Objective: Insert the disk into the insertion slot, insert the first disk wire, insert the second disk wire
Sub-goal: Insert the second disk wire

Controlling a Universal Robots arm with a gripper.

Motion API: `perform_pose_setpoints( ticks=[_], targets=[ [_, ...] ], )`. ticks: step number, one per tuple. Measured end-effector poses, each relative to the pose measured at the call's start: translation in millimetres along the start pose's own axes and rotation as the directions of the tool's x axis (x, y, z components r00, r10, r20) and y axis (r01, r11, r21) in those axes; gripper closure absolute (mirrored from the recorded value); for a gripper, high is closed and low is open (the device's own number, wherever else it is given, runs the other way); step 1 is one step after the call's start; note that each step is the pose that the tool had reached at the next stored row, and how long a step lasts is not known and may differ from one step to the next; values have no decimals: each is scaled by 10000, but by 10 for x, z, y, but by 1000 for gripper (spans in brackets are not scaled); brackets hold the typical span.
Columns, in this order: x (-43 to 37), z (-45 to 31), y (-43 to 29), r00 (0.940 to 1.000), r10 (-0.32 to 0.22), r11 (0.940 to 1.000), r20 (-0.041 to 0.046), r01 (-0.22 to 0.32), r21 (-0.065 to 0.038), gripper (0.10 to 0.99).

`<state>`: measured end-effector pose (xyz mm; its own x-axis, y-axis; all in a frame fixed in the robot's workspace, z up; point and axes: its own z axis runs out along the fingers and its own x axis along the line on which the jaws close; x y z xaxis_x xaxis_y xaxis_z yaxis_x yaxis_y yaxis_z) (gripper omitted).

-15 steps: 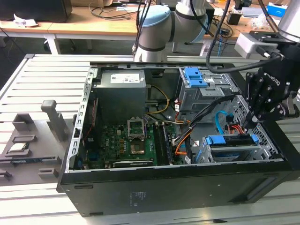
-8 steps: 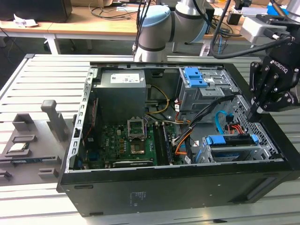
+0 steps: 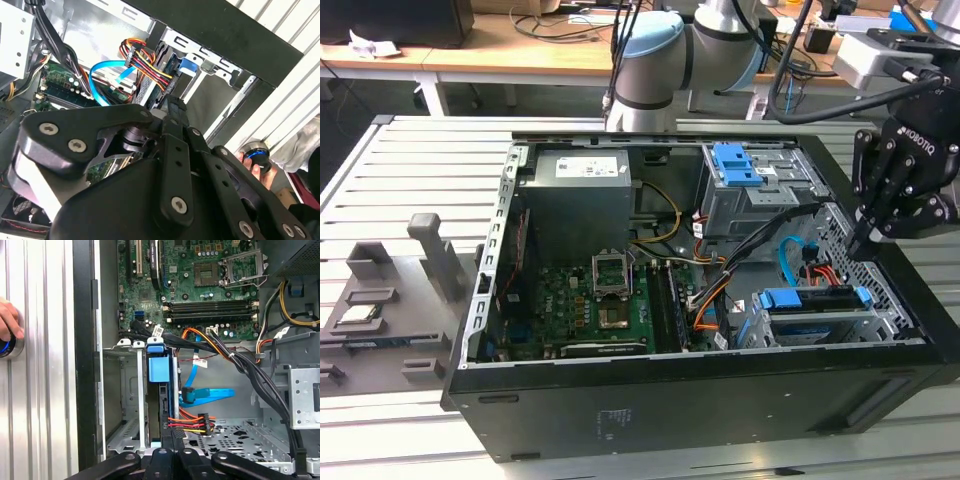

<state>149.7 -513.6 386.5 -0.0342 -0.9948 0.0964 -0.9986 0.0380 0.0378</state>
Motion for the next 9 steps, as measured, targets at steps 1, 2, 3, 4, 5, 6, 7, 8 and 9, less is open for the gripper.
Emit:
perform_pose_setpoints(
  ticks=[1, 2, 3, 4, 5, 6, 7, 8, 9],
  targets=[
    [0, 0, 0, 10000, 0, 10000, -1, 0, 0, 914],
    [0, 0, 0, 10000, 0, 10000, 0, 0, 0, 851],
    [0, -1, 0, 10000, 0, 10000, 0, 0, 0, 851],
    [0, -1, 0, 10000, 0, 10000, 0, 0, 0, 784],
    [-10, -5, 1, 10000, 0, 10000, -5, 0, 0, 784],
    [-39, -5, 13, 10000, 0, 10000, 0, 0, 0, 784],
    [-89, -7, 41, 10000, 0, 10000, -2, 0, 0, 784],
    [-119, -5, 60, 10000, 0, 10000, 0, 0, 0, 784],
    [-139, -1, 73, 10000, 0, 10000, 0, 0, 0, 784]
  ],
)
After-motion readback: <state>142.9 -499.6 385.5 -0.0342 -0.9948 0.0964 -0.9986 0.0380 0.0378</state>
